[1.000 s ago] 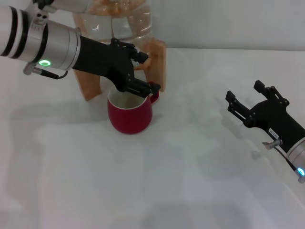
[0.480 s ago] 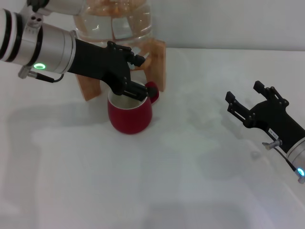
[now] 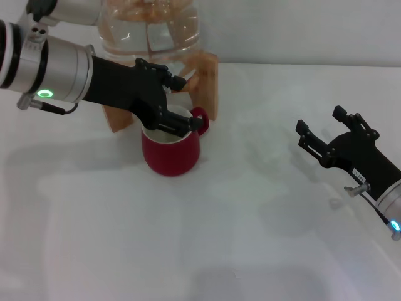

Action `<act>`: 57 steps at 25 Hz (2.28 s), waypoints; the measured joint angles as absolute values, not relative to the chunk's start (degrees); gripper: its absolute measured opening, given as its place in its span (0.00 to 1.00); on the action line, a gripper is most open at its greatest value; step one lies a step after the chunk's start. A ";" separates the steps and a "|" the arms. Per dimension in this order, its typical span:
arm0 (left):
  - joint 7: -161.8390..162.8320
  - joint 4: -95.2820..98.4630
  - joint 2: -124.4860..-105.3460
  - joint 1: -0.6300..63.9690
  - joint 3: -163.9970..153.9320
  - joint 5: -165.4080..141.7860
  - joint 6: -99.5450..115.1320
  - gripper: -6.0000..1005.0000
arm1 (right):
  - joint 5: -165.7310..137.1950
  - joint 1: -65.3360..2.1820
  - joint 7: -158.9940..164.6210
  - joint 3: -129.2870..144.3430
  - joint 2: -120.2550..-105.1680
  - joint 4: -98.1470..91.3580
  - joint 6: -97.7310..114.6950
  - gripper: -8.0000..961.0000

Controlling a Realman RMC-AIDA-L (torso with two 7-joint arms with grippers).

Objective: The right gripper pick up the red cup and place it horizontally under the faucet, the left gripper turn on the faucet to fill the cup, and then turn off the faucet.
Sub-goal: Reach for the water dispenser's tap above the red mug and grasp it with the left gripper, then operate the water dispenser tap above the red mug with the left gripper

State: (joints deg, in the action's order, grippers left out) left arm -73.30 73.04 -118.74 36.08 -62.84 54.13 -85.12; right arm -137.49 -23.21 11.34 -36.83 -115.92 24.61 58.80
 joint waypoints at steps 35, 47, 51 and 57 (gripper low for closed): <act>-76.38 75.45 -119.11 34.76 -63.65 59.91 -80.94 0.85 | -137.10 -23.76 11.34 -36.92 -115.75 24.12 59.24 0.88; -76.12 82.90 -119.42 22.91 -65.75 64.81 -80.15 0.84 | -137.30 -23.91 11.34 -36.88 -115.80 23.88 59.04 0.88; -76.11 83.49 -119.45 20.88 -65.95 66.04 -80.09 0.84 | -137.43 -23.91 11.33 -36.61 -115.86 23.88 59.04 0.88; -76.39 83.52 -119.44 19.54 -66.00 66.51 -79.91 0.84 | -137.63 -23.91 11.34 -36.45 -115.94 23.91 58.87 0.88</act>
State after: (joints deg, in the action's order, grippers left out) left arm -76.39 83.52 -119.44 19.54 -66.00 66.51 -79.91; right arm -137.63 -23.91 11.34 -36.45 -115.94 23.91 58.87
